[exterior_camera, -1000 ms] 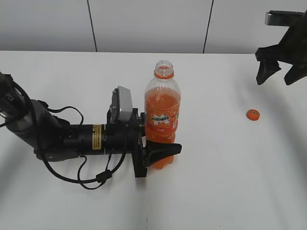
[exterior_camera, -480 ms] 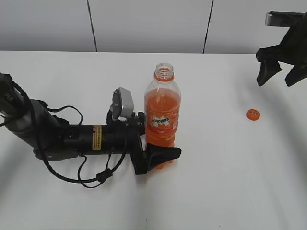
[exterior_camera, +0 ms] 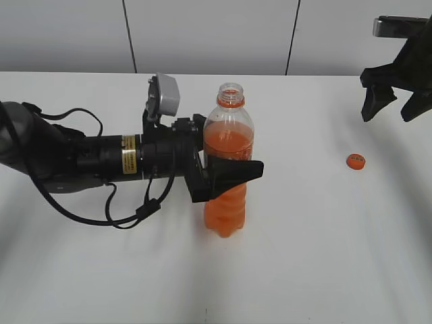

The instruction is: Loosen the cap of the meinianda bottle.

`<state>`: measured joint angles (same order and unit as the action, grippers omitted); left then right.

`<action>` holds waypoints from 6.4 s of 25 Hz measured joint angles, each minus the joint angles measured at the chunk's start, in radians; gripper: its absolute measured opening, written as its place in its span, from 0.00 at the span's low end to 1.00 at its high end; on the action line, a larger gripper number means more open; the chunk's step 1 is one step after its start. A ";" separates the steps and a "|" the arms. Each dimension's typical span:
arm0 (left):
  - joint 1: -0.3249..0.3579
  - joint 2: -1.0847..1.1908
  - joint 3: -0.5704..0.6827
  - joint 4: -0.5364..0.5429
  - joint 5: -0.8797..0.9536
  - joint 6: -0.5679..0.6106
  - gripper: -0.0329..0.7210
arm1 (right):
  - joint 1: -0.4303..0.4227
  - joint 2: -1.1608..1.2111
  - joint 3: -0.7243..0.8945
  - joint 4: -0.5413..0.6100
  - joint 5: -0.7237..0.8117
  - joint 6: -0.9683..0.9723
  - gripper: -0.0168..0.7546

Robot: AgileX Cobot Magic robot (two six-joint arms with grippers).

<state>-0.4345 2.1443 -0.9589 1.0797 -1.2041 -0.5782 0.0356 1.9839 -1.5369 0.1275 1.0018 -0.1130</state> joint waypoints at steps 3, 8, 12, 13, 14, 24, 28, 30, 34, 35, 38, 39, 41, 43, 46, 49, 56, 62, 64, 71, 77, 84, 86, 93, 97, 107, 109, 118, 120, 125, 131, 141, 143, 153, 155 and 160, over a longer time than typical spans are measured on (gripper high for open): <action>0.000 -0.047 0.000 0.000 0.000 -0.047 0.83 | 0.000 0.000 0.000 0.000 0.000 0.000 0.76; 0.000 -0.117 0.000 0.011 0.000 -0.122 0.83 | 0.000 0.000 0.000 0.000 0.000 -0.002 0.76; 0.000 -0.175 0.000 0.015 0.000 -0.155 0.83 | 0.000 0.000 0.000 0.000 0.000 -0.003 0.76; 0.000 -0.189 0.000 0.015 0.000 -0.165 0.83 | 0.000 0.000 0.000 0.000 0.000 -0.003 0.76; 0.000 -0.202 0.000 0.015 0.000 -0.173 0.83 | 0.000 0.000 0.000 0.000 0.000 -0.003 0.76; 0.000 -0.309 0.000 0.004 -0.001 -0.273 0.83 | 0.000 0.000 0.000 0.000 0.000 -0.004 0.76; 0.000 -0.359 0.000 -0.046 -0.001 -0.315 0.83 | 0.000 0.000 0.000 0.000 0.000 -0.003 0.76; 0.000 -0.391 0.000 -0.080 0.000 -0.322 0.83 | 0.000 0.000 0.000 0.000 0.000 -0.003 0.76; 0.000 -0.475 -0.001 -0.176 0.042 -0.327 0.83 | 0.000 -0.020 0.000 0.002 0.002 -0.005 0.76; 0.000 -0.496 -0.006 -0.201 0.071 -0.327 0.83 | 0.000 -0.026 0.000 0.001 0.002 -0.005 0.76; 0.000 -0.550 -0.020 -0.276 0.195 -0.330 0.83 | 0.000 -0.041 0.000 0.001 0.005 -0.005 0.76; 0.000 -0.567 -0.029 -0.295 0.236 -0.330 0.83 | 0.000 -0.043 0.000 0.001 0.006 -0.004 0.76; 0.000 -0.598 -0.054 -0.310 0.354 -0.330 0.83 | 0.000 -0.044 0.000 0.001 0.016 -0.004 0.76; 0.000 -0.624 -0.089 -0.321 0.488 -0.330 0.83 | 0.000 -0.044 0.000 0.001 0.025 -0.004 0.76; 0.000 -0.648 -0.146 -0.328 0.741 -0.330 0.83 | 0.000 -0.044 0.000 0.002 0.030 -0.005 0.76; 0.000 -0.654 -0.197 -0.337 1.010 -0.330 0.83 | 0.000 -0.044 0.000 0.004 0.038 -0.005 0.76; 0.068 -0.654 -0.235 -0.406 1.482 -0.294 0.79 | 0.000 -0.044 0.000 0.006 0.079 -0.004 0.76; 0.218 -0.634 -0.268 -0.812 1.734 0.141 0.75 | 0.000 -0.044 0.000 0.011 0.099 -0.005 0.76; 0.276 -0.604 -0.288 -0.949 1.829 0.268 0.75 | 0.000 -0.044 0.000 0.023 0.101 -0.005 0.76; 0.432 -0.526 -0.318 -1.135 2.051 0.458 0.75 | 0.000 -0.044 0.000 0.041 0.104 -0.002 0.76; 0.443 -0.525 -0.333 -1.143 2.055 0.495 0.74 | 0.000 -0.046 0.000 -0.048 0.104 0.043 0.76; 0.443 -0.525 -0.333 -1.139 2.030 0.501 0.74 | 0.000 -0.114 0.000 -0.117 0.088 0.048 0.76; 0.443 -0.525 -0.333 -1.139 2.013 0.501 0.74 | 0.000 -0.137 0.000 -0.127 0.081 0.048 0.76; 0.443 -0.527 -0.333 -1.102 1.993 0.503 0.74 | 0.000 -0.197 0.000 -0.166 0.078 0.048 0.76; 0.443 -0.565 -0.333 -1.080 1.984 0.504 0.74 | 0.000 -0.256 0.000 -0.176 0.078 0.048 0.76; 0.422 -0.773 -0.333 -1.058 2.115 0.511 0.73 | 0.000 -0.464 0.000 -0.175 0.150 0.049 0.76; 0.412 -0.822 -0.333 -1.057 2.129 0.512 0.73 | 0.000 -0.513 0.000 -0.175 0.172 0.049 0.76; 0.410 -1.084 -0.222 -1.056 2.175 0.538 0.73 | 0.000 -0.727 0.000 -0.172 0.215 0.049 0.76; 0.410 -1.145 -0.184 -1.056 2.163 0.541 0.74 | 0.000 -0.774 0.009 -0.168 0.215 0.049 0.76; 0.410 -1.319 -0.070 -1.057 2.089 0.542 0.73 | 0.000 -0.917 0.111 -0.112 0.213 0.051 0.76; 0.410 -1.467 0.053 -1.057 2.007 0.542 0.73 | 0.000 -1.151 0.331 -0.075 0.141 0.053 0.76; 0.410 -1.700 0.187 -1.085 1.992 0.542 0.73 | 0.000 -1.494 0.669 -0.071 0.051 0.065 0.76; 0.410 -1.756 0.195 -1.098 1.995 0.542 0.73 | 0.000 -1.549 0.705 -0.071 0.050 0.065 0.76; 0.410 -1.996 0.286 -1.103 2.108 0.542 0.73 | 0.000 -1.806 0.841 -0.040 0.055 0.071 0.76; 0.410 -2.042 0.307 -1.103 2.138 0.542 0.72 | 0.000 -1.849 0.871 -0.038 0.057 0.074 0.76; 0.410 -2.133 0.318 -1.103 2.193 0.542 0.72 | 0.000 -1.939 0.941 -0.038 0.060 0.079 0.76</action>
<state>-0.0244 0.0108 -0.6410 -0.0234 0.9891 -0.0362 0.0356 0.0449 -0.5956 0.0897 1.0619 -0.0343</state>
